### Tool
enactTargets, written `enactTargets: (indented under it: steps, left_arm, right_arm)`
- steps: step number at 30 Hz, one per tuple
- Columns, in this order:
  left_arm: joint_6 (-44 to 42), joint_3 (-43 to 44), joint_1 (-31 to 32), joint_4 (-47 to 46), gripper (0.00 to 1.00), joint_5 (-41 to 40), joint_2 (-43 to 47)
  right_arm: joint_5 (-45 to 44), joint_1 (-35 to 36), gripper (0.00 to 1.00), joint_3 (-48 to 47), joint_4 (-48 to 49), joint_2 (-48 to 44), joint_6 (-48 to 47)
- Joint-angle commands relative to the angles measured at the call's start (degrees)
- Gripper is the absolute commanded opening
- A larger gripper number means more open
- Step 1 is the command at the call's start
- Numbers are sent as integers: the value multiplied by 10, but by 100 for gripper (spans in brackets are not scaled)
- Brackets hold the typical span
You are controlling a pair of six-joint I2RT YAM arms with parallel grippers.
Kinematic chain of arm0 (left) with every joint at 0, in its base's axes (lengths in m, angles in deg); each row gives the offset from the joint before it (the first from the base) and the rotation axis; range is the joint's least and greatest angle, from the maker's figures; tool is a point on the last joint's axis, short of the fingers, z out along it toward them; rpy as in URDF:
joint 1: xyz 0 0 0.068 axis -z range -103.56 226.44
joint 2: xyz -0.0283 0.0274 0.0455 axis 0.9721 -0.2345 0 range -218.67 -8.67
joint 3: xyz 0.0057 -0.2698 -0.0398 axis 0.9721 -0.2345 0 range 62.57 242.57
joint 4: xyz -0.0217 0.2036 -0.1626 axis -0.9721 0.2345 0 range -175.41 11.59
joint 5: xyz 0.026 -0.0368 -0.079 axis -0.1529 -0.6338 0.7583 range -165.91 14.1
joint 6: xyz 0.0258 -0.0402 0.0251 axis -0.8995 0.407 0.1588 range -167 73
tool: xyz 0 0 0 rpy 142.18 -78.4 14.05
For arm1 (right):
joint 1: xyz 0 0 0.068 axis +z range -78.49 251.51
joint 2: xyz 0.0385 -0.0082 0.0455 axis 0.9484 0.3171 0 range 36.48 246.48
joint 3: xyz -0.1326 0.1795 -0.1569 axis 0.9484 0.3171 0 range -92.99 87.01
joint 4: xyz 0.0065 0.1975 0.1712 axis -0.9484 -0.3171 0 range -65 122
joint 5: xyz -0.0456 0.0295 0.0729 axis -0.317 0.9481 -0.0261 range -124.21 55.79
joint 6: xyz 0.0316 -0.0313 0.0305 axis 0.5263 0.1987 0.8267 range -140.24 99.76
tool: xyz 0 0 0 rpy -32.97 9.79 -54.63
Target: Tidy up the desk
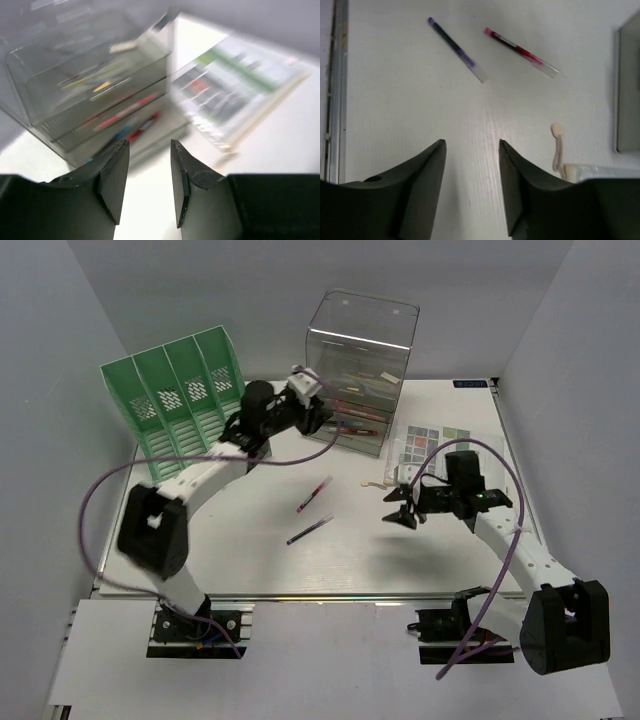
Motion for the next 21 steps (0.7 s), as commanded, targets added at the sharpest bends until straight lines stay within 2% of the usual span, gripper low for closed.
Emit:
enactTargets:
  steps: [1, 3, 4, 6, 7, 9, 10, 11, 13, 16, 21]
  left_arm:
    - [187, -99, -6, 13, 49, 63, 152]
    - [198, -160, -6, 88, 52, 56, 235]
    - [188, -175, -6, 119, 59, 28, 262]
    - [176, -232, -6, 180, 63, -15, 318]
    - [169, -255, -6, 183, 65, -65, 377]
    - [153, -330, -6, 167, 75, -129, 439]
    - [147, -353, -6, 159, 81, -207, 498]
    - [142, -369, -6, 148, 88, -239, 523]
    - [121, -387, -6, 150, 89, -327, 574]
    - [129, -386, -6, 164, 89, -391, 599]
    - [144, -390, -6, 156, 88, -388, 615]
  right_arm:
    - [0, 70, 60, -13, -24, 18, -135]
    - [-45, 97, 64, -43, -39, 60, -144]
    - [-58, 131, 66, -54, -35, 76, -139]
    - [-86, 155, 68, -76, -18, 123, -125]
    - [-114, 191, 68, -104, -17, 140, -122]
    - [-146, 230, 68, -140, -28, 203, -116]
    - [-153, 240, 66, -175, -34, 226, -116]
    - [-158, 246, 65, -191, -41, 265, -117]
    - [-182, 274, 63, -239, -53, 314, -117]
    - [-202, 299, 60, -291, -83, 363, -115]
    - [-220, 331, 57, -352, -105, 436, -119]
